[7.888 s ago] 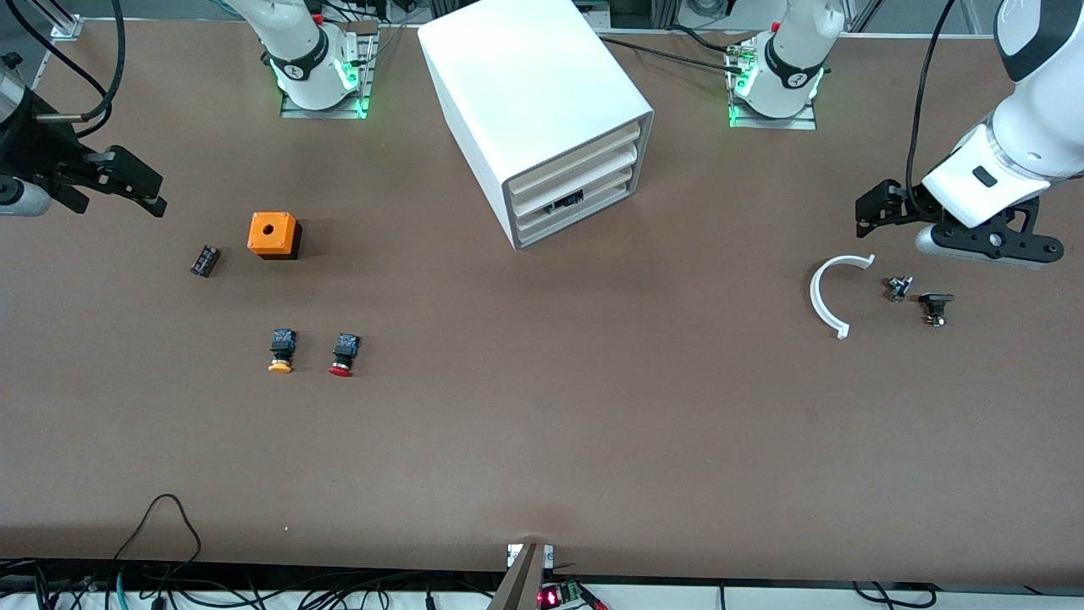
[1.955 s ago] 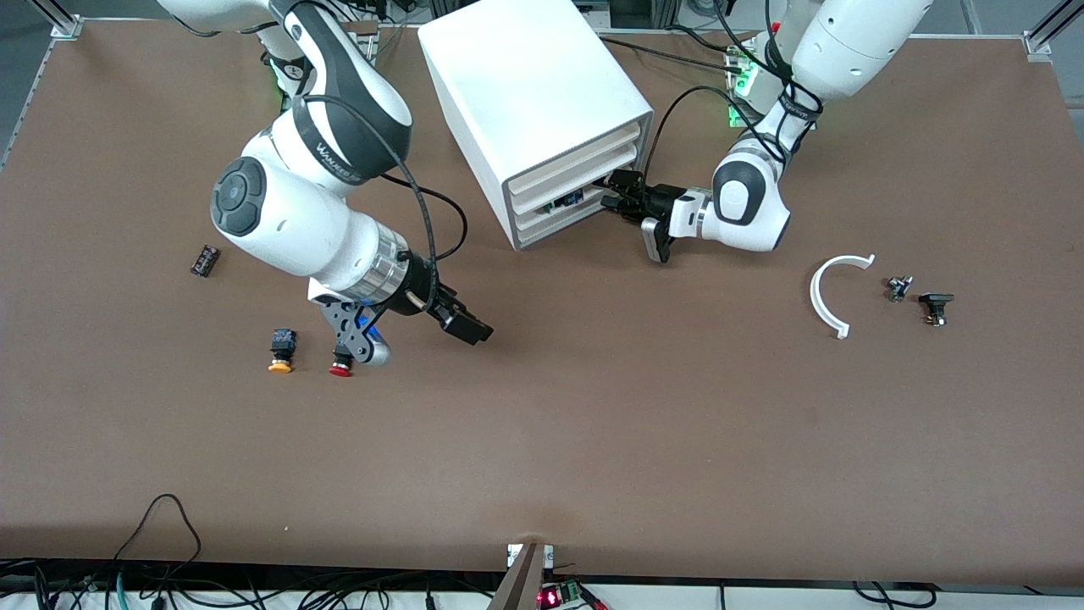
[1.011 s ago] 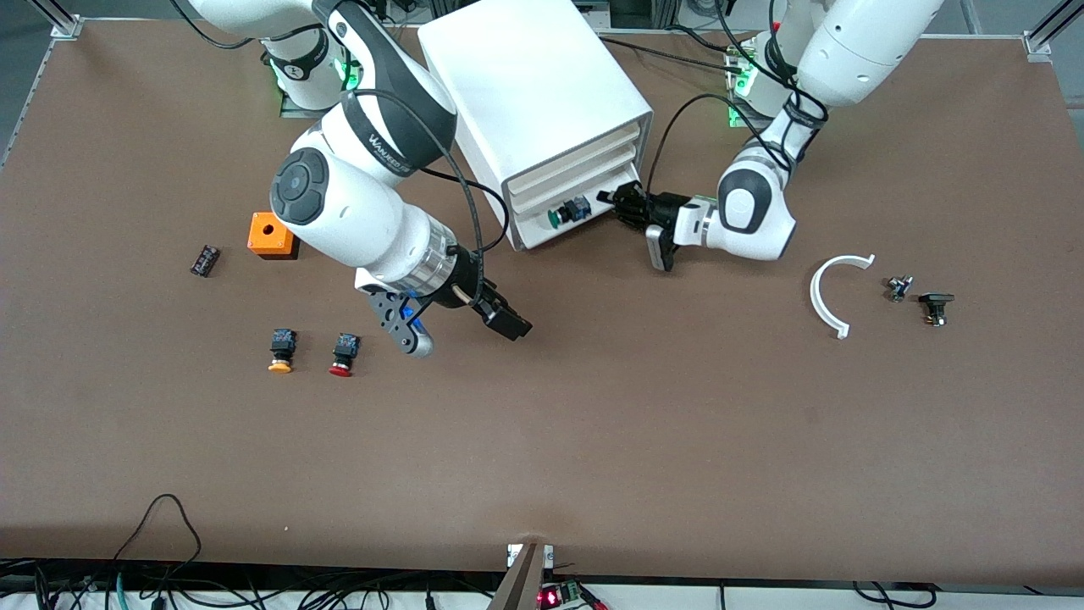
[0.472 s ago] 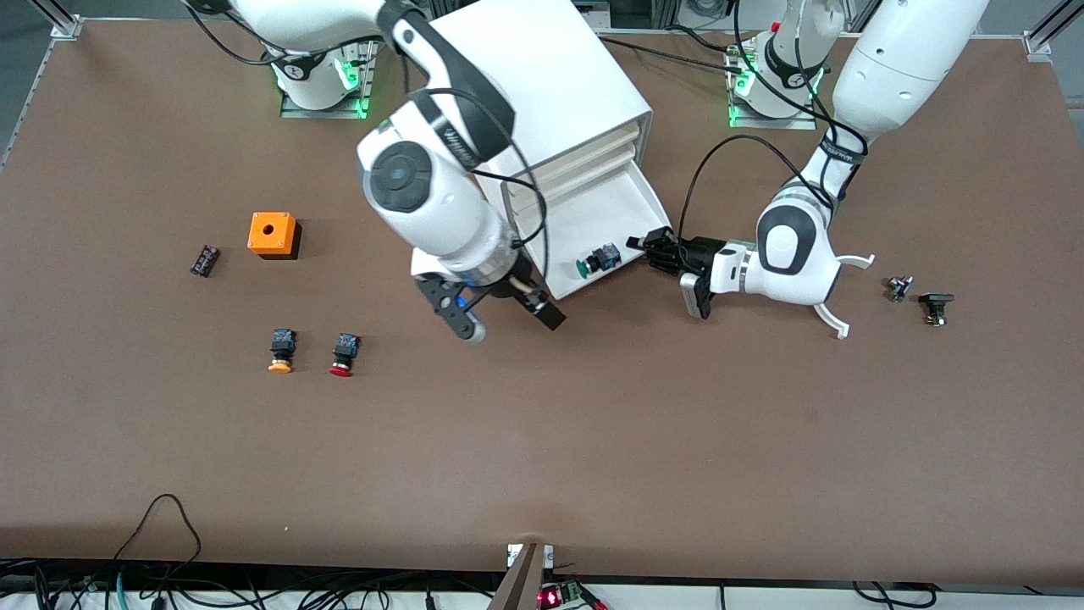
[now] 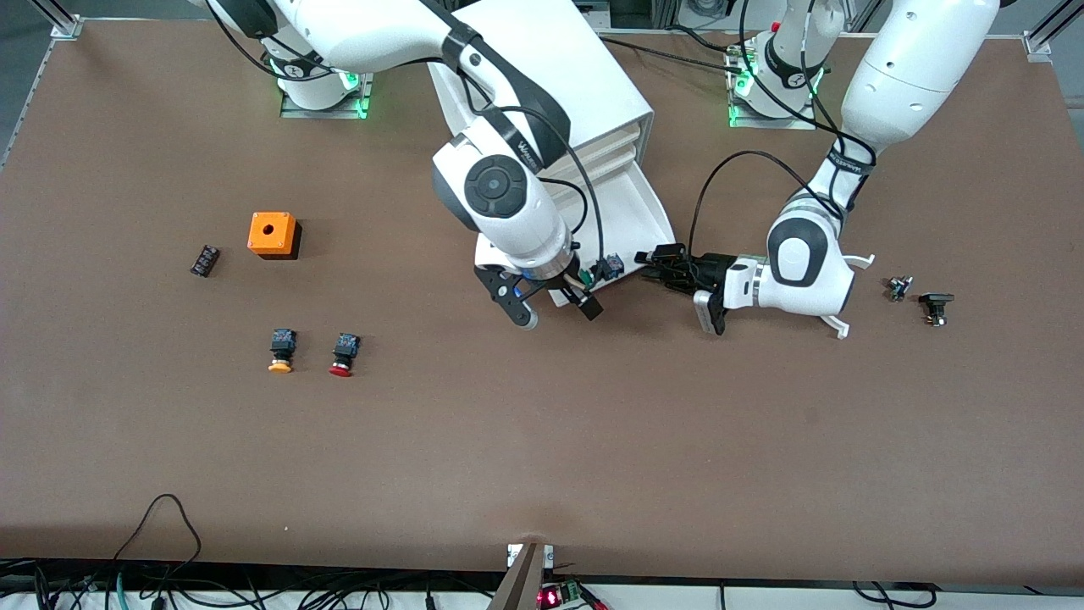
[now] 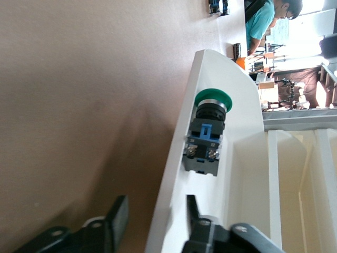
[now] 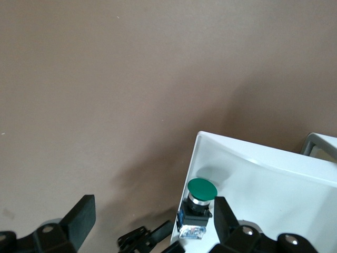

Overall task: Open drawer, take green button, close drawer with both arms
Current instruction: 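Grasp the green button in the drawer with the right gripper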

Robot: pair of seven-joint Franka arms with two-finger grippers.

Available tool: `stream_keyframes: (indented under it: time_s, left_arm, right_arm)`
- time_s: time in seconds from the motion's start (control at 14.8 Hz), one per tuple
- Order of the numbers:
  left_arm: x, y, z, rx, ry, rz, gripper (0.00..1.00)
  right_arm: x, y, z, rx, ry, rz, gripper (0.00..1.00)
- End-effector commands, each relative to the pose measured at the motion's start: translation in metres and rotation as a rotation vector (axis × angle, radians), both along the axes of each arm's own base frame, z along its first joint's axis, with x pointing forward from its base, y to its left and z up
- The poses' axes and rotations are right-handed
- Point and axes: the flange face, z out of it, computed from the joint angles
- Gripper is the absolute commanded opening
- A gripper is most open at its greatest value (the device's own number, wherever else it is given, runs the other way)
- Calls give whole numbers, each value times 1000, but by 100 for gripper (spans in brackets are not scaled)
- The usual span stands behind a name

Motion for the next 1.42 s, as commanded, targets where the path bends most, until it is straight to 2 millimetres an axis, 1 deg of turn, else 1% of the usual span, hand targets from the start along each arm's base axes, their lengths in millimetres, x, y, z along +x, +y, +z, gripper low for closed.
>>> stream_keyframes:
  time_s: [0.0,0.13,0.27,0.47,0.61,0.67,0.74,0.81,1.01,1.15,1.21,1.35]
  left_arm:
    - [13,19,20,12,3,-50,100]
    - [23,33,37,39,40,-92,100]
    - [35,46,62,105,70,-129,100]
    - [52,55,102,215,137,-165,100]
    - [64,63,133,318,160,-180,100]
    - [69,66,148,365,168,-185,100]
    - [74,69,160,412,182,-186,100]
    - [77,71,170,452,199,-180,100]
    - [88,76,205,549,242,-152,100]
    - [92,77,224,614,265,-125,100]
    - [94,77,240,659,255,-104,100]
    - [93,76,258,742,247,-66,100]
  right_arm:
    - [-16,30,-19,-32,-33,-31,99]
    - [-22,38,-32,-24,-28,-59,99]
    - [-28,45,-42,-24,-22,-66,99]
    - [-37,52,-62,-35,0,-86,99]
    - [-40,55,-69,-35,15,-115,99]
    - [-41,55,-71,-37,21,-122,99]
    - [-47,60,-74,-40,25,-124,99]
    - [-49,61,-80,-46,32,-130,99]
    - [-58,68,-84,-49,39,-133,99]
    - [-64,72,-85,-54,46,-137,99]
    - [-68,74,-87,-58,50,-138,99]
    - [-70,75,-90,-63,53,-135,99]
